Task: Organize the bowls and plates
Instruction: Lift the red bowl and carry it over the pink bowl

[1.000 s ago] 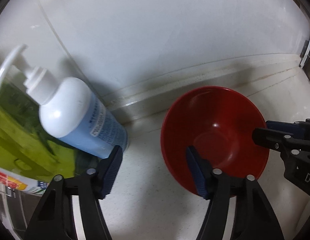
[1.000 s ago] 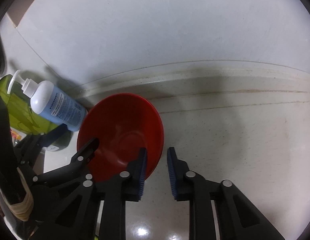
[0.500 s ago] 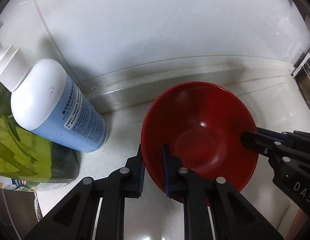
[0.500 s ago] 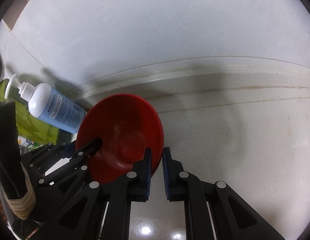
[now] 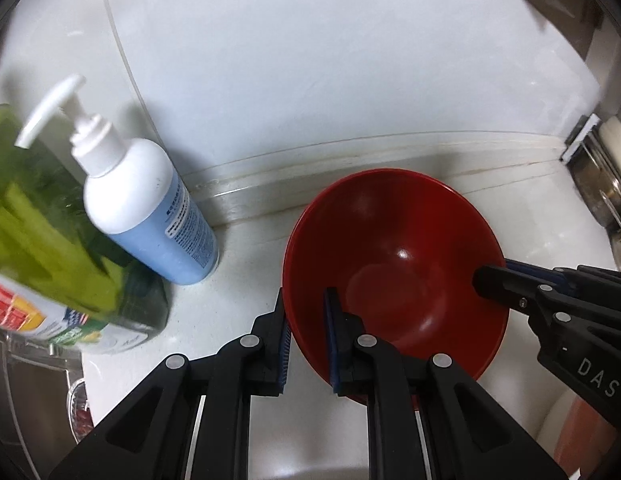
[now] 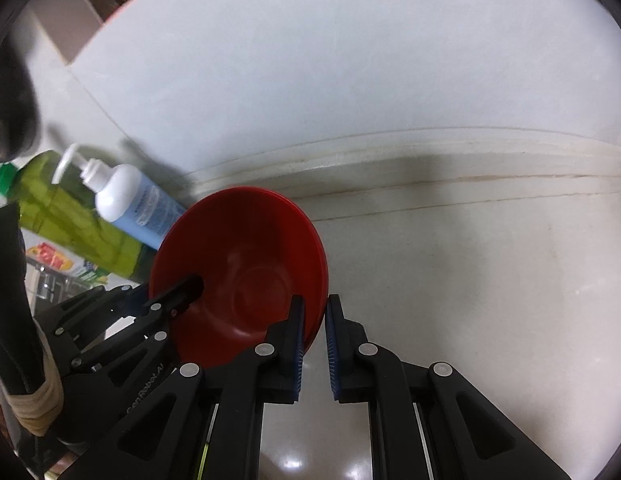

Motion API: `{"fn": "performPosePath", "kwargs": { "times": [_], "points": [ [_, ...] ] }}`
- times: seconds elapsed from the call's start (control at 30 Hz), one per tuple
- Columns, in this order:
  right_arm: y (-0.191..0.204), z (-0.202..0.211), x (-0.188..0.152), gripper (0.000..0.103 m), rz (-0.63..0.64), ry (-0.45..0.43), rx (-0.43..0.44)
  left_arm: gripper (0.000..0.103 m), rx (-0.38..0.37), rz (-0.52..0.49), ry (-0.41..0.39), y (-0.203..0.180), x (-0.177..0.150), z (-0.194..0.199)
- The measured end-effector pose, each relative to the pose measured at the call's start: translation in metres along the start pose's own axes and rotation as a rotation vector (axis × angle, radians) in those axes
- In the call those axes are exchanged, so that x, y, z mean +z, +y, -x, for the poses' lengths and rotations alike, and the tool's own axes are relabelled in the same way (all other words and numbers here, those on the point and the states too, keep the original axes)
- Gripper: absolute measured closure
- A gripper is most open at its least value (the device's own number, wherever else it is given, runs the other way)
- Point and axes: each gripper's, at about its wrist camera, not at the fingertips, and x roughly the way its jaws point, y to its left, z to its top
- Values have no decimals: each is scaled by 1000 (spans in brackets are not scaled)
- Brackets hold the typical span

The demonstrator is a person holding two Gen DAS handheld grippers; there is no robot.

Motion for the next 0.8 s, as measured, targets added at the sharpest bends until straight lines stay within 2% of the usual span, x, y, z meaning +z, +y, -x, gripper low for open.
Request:
{"fn": "performPosePath", "kwargs": {
  "times": [0.37, 0.8],
  "points": [
    [6, 55, -32, 91, 1, -72, -7, 87, -38, -20, -65, -16, -24, 57],
    [-16, 130, -89, 91, -21, -165, -52, 86, -126, -88, -131, -72, -61, 123]
  ]
}}
